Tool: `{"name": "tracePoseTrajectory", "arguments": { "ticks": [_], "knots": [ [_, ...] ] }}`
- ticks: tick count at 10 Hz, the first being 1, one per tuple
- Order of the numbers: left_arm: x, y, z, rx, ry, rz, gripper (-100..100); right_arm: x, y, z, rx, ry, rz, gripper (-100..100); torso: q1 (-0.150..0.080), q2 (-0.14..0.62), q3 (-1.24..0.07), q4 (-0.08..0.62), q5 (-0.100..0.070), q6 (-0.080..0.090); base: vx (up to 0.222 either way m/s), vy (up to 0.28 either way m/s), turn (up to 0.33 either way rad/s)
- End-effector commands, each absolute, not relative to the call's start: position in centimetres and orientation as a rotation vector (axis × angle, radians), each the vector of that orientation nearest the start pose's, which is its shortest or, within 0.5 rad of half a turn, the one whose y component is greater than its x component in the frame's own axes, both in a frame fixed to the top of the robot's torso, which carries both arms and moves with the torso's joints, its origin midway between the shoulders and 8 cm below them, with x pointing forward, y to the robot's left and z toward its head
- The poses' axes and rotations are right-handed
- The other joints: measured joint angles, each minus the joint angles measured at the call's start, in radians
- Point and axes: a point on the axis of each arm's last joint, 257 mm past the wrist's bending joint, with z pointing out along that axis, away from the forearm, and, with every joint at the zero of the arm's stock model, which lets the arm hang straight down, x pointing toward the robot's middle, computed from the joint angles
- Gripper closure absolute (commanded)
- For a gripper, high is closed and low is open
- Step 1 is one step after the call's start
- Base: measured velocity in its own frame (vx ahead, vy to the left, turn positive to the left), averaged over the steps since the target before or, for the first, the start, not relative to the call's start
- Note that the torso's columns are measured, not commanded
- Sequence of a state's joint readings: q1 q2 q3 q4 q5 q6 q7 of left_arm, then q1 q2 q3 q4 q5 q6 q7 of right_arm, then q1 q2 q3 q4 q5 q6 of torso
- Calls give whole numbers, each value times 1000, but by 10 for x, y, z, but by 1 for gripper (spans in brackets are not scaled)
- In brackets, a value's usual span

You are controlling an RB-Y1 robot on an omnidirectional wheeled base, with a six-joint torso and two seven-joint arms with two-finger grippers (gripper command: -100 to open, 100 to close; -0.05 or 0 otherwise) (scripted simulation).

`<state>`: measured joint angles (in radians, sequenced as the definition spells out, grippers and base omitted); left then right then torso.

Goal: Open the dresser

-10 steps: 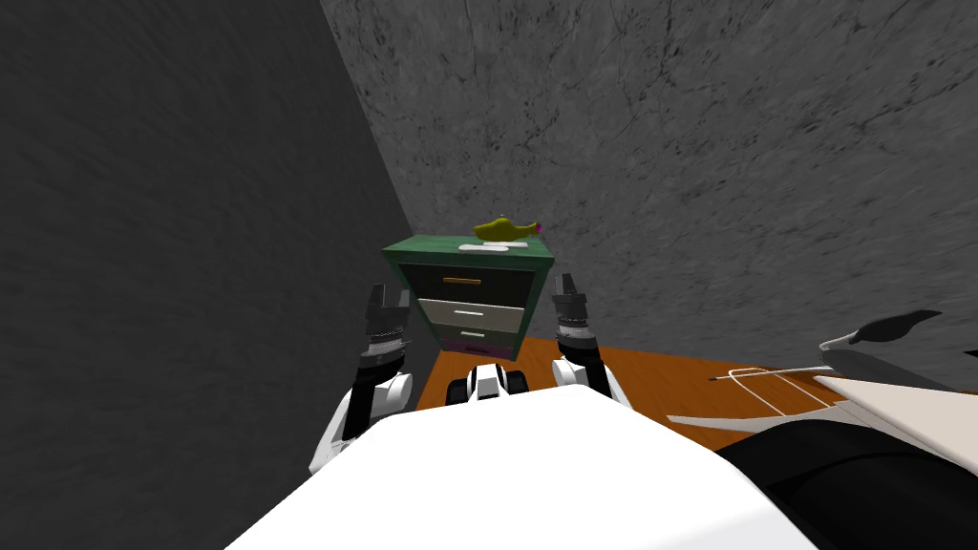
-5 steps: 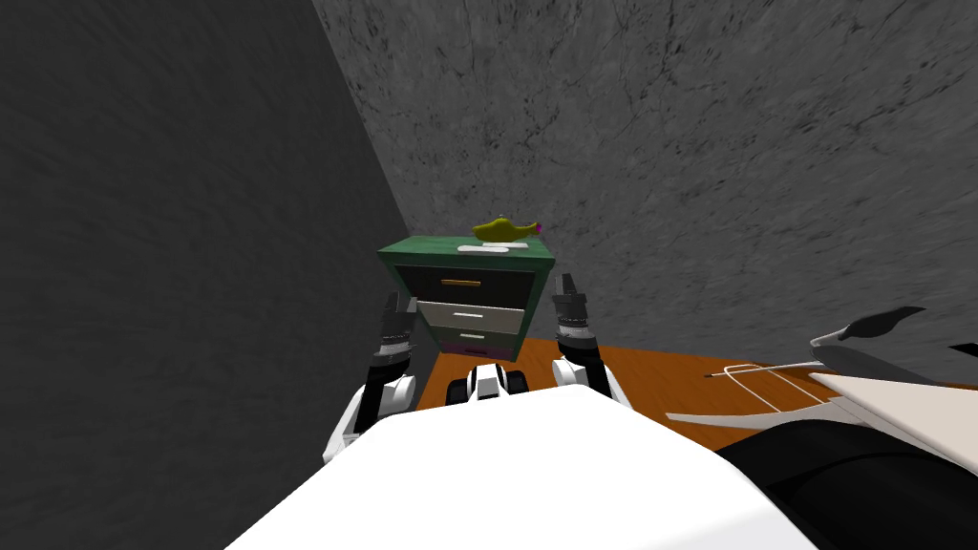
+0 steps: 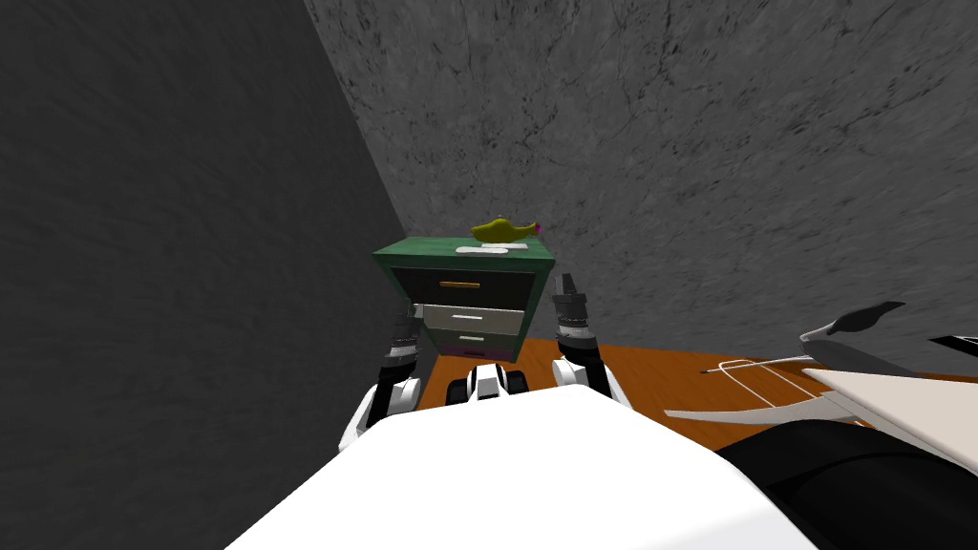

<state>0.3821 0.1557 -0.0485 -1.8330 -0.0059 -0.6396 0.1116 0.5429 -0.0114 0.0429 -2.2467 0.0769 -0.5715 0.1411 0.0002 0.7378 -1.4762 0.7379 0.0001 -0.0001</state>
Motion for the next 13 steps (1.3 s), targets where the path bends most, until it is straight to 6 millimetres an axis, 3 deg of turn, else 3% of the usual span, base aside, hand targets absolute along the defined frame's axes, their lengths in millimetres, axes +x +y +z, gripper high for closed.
{"name": "tracePoseTrajectory", "arguments": {
  "ticks": [1, 13],
  "knots": [
    [405, 260, -136, -784, 897, -1397, -100, 338, -258, 8, 548, 701, 1156, 0, -1, 1, 0, 0, 0, 0, 14, 4, -19],
    [412, 245, -250, -896, 1057, -1347, -100, 338, -258, 8, 548, 701, 1156, 0, 0, 0, 0, 0, 0, 0, 23, 11, -35]
  ]
}}
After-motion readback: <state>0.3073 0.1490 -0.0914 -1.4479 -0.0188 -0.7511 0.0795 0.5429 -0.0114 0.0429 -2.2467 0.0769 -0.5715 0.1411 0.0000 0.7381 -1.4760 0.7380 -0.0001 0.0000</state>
